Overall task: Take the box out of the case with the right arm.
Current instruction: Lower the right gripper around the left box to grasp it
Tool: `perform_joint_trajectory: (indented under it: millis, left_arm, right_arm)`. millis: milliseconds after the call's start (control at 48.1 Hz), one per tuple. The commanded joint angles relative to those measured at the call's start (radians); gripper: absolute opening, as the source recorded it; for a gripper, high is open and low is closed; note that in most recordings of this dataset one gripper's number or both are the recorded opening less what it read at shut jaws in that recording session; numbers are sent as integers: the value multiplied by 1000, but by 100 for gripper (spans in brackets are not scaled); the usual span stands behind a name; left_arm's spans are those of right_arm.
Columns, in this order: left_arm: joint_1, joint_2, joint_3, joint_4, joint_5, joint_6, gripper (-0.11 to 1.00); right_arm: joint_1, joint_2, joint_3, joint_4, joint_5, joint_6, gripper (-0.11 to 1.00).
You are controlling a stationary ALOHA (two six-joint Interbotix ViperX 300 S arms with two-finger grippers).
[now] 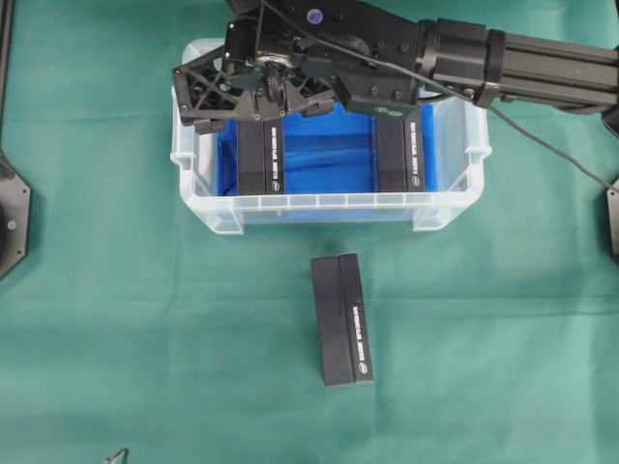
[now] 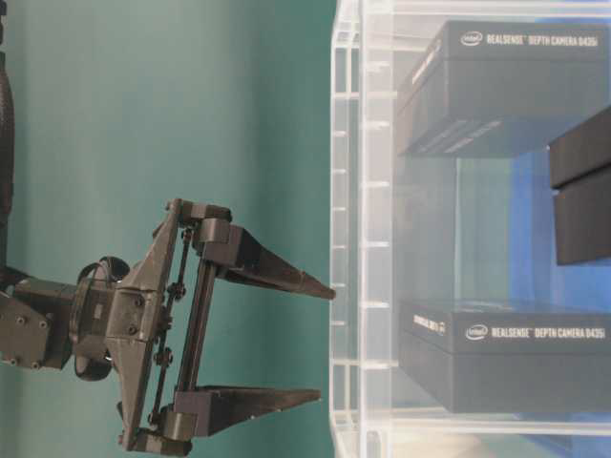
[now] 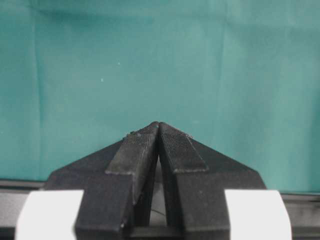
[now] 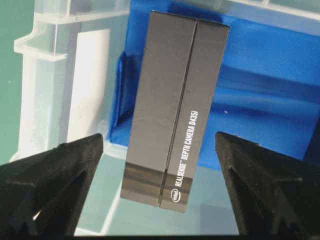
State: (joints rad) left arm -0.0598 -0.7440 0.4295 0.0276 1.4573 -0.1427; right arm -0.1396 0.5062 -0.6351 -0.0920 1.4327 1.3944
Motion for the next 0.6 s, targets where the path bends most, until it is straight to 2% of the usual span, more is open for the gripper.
perform_joint_trajectory:
  millis: [0,583]
  left_arm:
    - [-3,3,-14,3,-3,-2,0]
    - [-3,5,-14,3,-3,-2,0]
  right_arm:
    - [3,-21,-20,-2,-2,2,95]
    - [9,-21,-20,-6,-2,11,95]
